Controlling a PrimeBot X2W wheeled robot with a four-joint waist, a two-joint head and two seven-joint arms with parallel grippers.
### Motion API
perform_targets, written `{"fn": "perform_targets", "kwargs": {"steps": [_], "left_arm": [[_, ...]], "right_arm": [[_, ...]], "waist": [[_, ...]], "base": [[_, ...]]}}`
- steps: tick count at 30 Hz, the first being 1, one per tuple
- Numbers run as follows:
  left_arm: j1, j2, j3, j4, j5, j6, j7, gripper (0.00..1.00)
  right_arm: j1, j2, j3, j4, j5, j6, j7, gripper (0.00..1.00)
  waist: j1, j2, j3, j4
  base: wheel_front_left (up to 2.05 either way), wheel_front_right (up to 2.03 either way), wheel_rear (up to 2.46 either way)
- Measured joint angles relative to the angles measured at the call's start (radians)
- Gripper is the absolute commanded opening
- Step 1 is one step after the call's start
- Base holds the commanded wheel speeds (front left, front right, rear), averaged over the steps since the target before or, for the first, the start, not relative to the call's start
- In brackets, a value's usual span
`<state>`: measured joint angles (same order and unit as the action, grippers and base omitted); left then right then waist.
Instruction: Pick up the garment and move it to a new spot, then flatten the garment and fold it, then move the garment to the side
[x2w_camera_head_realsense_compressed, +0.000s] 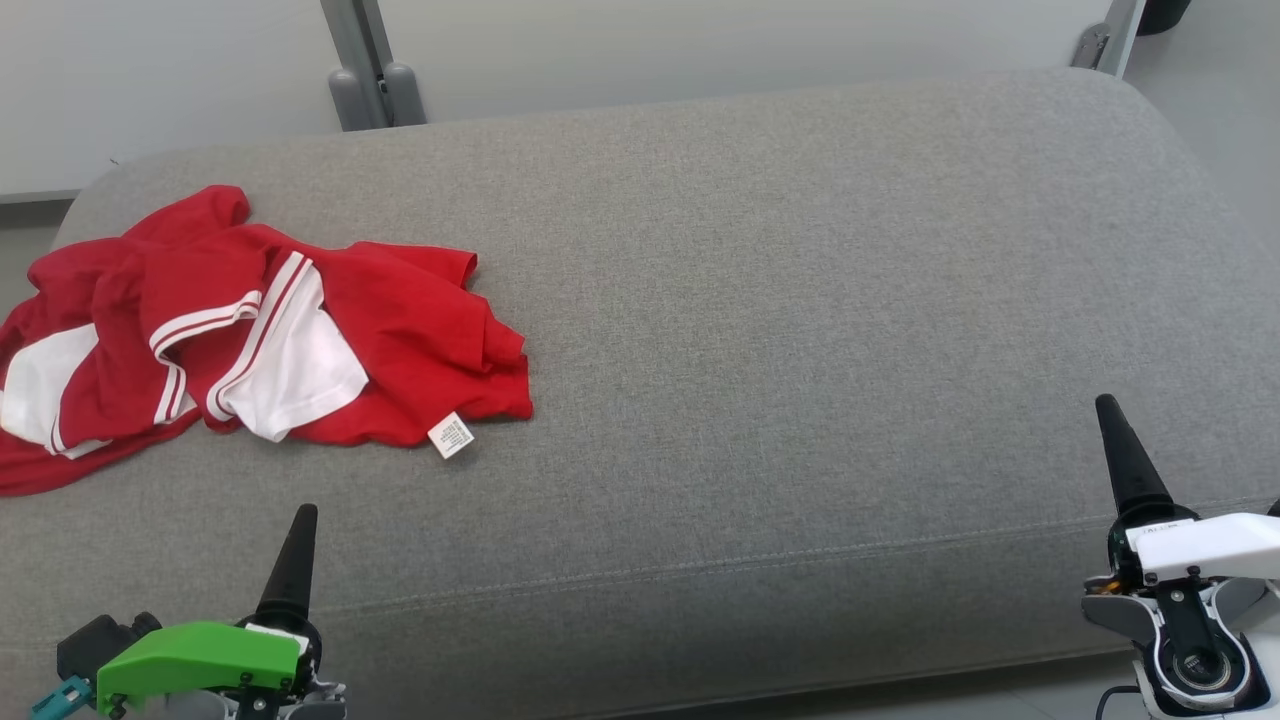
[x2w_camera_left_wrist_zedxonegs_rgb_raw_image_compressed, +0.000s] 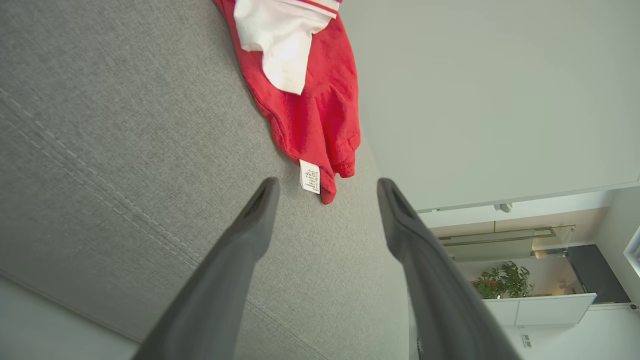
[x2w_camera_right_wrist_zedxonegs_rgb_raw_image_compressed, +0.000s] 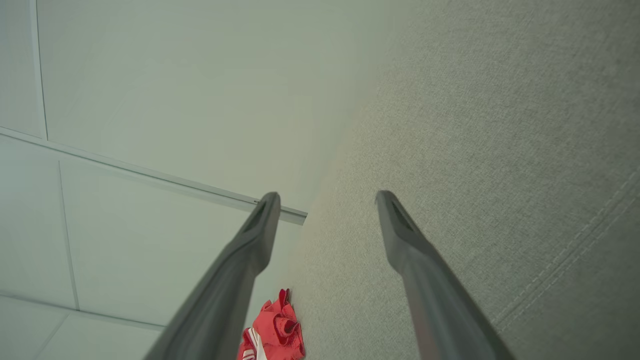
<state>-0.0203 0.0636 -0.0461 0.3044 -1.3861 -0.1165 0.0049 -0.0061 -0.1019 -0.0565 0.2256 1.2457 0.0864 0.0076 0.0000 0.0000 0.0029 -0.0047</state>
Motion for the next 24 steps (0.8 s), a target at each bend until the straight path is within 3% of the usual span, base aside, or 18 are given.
{"fn": "perform_targets", "kwargs": {"steps": [24], "left_arm": [[-0.002, 0.025, -0.064, -0.041, 0.396, 0.073, -0.082, 1.0]], "right_arm": [[0.015, -0.049, 0.126, -0.041, -0.415, -0.074, -0.084, 1.0]], "waist": [[0.0, 0.0, -0.005, -0.005]], "base": [[0.0, 0.0, 0.0]]}}
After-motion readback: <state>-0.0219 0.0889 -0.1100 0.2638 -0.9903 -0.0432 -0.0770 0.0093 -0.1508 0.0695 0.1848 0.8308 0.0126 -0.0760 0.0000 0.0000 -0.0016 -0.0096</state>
